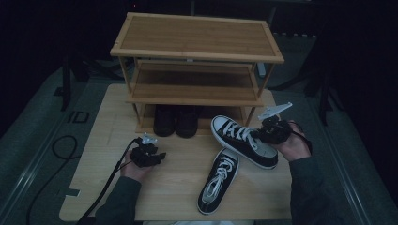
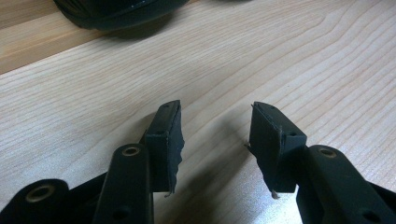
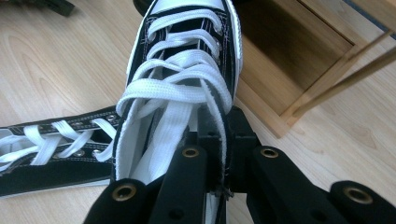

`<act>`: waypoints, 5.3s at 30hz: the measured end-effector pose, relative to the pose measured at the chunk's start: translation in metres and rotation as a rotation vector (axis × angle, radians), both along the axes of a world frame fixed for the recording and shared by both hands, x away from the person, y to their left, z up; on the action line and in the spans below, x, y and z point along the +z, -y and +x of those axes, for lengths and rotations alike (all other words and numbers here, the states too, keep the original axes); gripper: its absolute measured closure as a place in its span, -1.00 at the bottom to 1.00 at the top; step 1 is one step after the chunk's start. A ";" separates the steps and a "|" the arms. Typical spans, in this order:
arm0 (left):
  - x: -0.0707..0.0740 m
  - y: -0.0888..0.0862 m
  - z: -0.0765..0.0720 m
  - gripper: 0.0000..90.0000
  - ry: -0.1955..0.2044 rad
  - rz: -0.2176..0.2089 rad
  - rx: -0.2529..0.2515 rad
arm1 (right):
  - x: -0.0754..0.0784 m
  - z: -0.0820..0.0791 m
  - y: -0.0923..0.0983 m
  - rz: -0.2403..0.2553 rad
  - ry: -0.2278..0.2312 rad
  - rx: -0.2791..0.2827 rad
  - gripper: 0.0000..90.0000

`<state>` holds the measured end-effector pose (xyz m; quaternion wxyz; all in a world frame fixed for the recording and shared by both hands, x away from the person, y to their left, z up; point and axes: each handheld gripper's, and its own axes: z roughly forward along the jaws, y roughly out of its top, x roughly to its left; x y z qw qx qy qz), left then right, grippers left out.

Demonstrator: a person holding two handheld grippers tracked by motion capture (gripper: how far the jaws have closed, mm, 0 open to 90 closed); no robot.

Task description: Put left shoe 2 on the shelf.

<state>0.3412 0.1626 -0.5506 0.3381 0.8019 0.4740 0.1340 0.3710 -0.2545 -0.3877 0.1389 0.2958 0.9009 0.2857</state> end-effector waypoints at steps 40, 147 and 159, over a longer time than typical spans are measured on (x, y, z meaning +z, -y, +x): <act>0.000 0.001 0.000 0.19 0.002 0.004 -0.004 | 0.039 0.018 -0.022 0.131 -0.002 0.155 0.95; 0.041 0.081 -0.005 0.25 0.121 -0.039 -0.218 | 0.068 0.059 -0.052 0.342 0.137 -0.235 0.36; 0.046 0.101 0.012 0.44 0.136 -0.124 -0.220 | 0.076 0.052 -0.045 0.350 0.153 -0.222 0.40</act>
